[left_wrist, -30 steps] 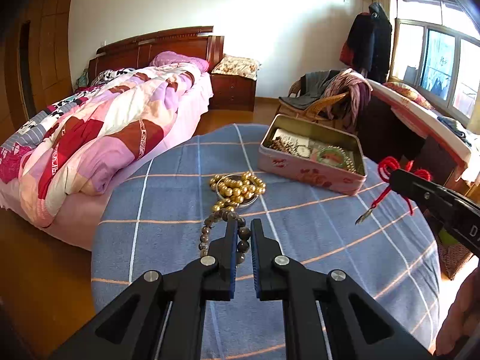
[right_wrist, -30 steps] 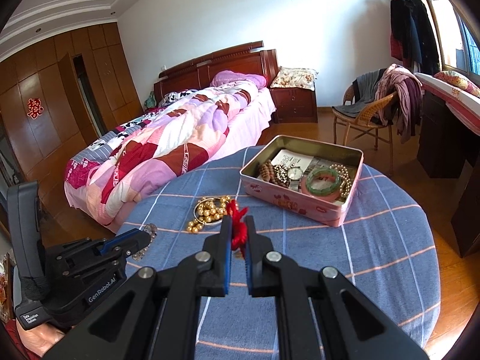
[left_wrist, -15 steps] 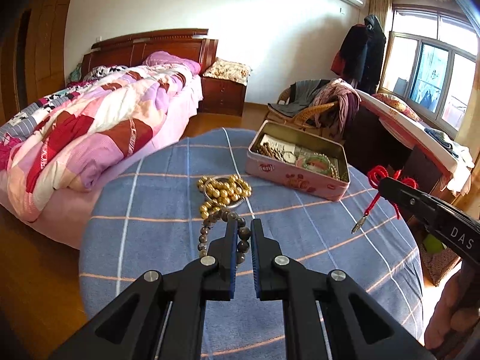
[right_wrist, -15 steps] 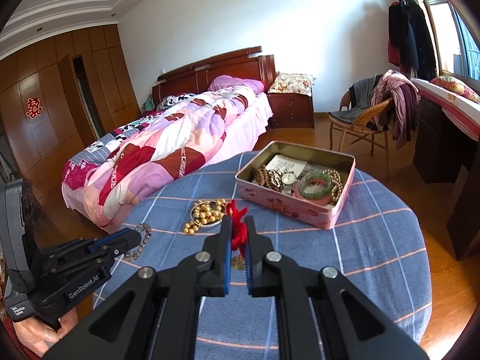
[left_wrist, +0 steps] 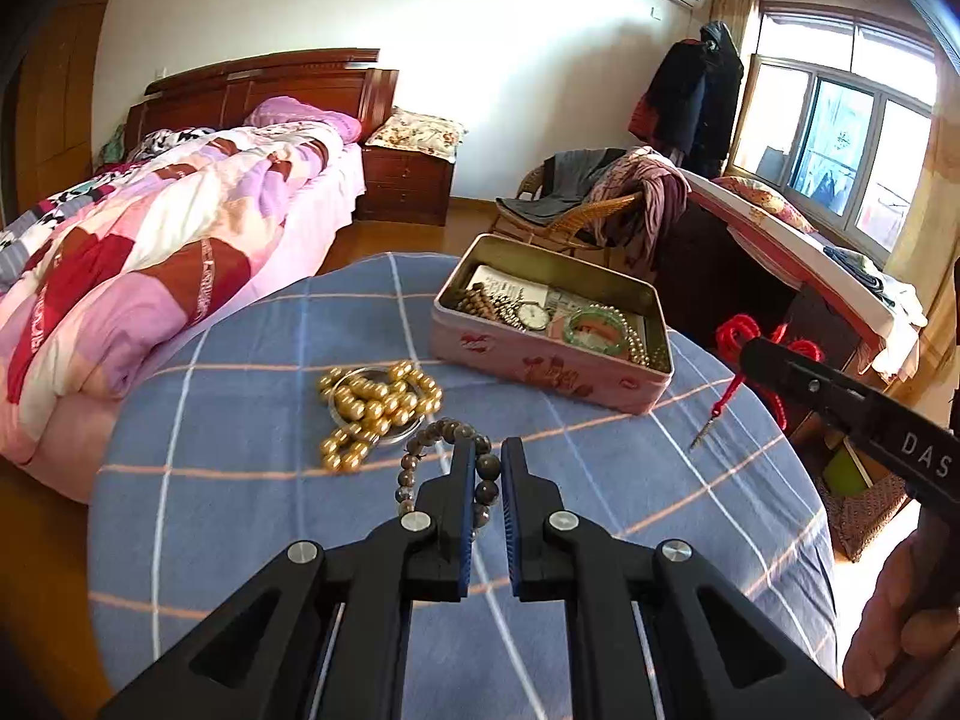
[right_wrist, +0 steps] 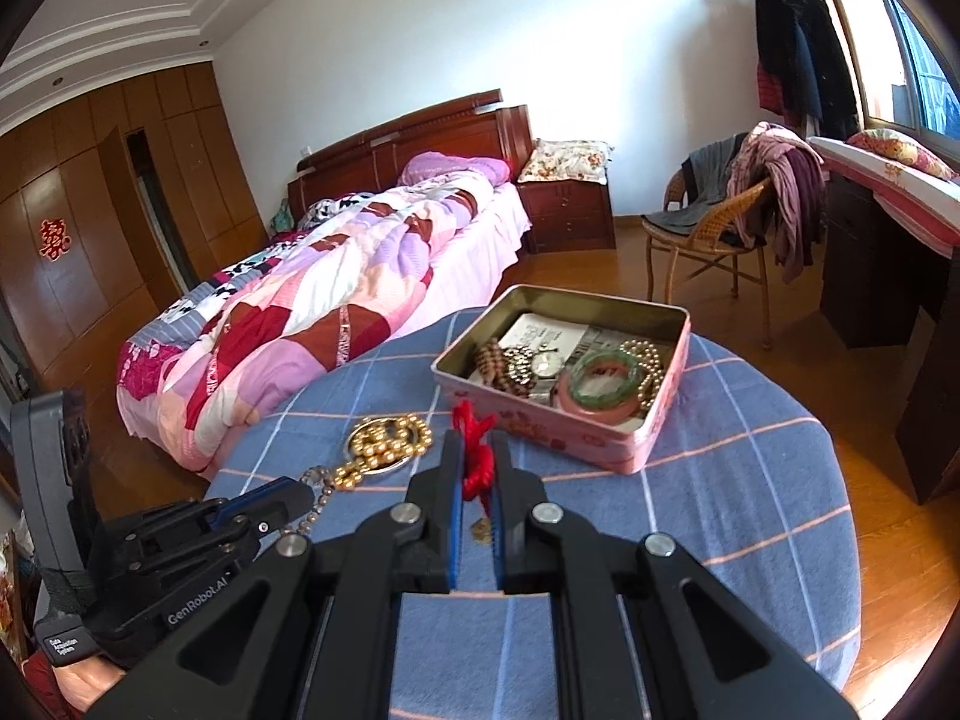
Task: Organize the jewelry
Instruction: 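Lift the dark bead bracelet with the left tool while the right tool holds the coin charm, then lower the bead bracelet and coin charm into the pink tin and release both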
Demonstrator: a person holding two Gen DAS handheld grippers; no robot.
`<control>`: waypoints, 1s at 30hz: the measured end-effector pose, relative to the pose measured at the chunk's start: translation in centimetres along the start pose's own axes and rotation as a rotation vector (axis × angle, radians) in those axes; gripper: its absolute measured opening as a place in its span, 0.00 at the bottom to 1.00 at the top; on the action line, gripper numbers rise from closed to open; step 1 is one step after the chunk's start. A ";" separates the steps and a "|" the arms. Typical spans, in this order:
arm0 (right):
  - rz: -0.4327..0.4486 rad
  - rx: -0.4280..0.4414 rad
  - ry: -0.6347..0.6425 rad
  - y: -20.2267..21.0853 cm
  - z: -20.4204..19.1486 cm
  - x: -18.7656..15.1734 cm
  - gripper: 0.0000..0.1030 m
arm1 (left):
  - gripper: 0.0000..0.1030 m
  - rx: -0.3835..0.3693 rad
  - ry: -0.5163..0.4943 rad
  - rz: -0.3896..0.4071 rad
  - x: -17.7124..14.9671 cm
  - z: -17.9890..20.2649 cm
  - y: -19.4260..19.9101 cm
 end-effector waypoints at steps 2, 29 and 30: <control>-0.001 -0.015 -0.007 -0.7 0.8 0.3 0.10 | 0.07 -0.011 -0.008 0.002 0.5 0.5 -0.9; -0.005 -0.256 0.129 -14.0 7.1 3.5 0.10 | 0.07 -0.008 -0.051 0.073 6.7 3.0 -14.2; -0.012 -0.265 0.133 -14.4 7.4 3.3 0.10 | 0.07 -0.007 -0.049 0.066 6.4 3.1 -14.9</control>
Point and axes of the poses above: each gripper's, at about its wrist camera, not at the fingertips, and y roughly against the way its jaws point, z to its right, x to its top, the point moved 5 cm from there along -y, roughly the way its jaws point, and after that the axes turned 15 degrees about z, right-handed, at the moved point
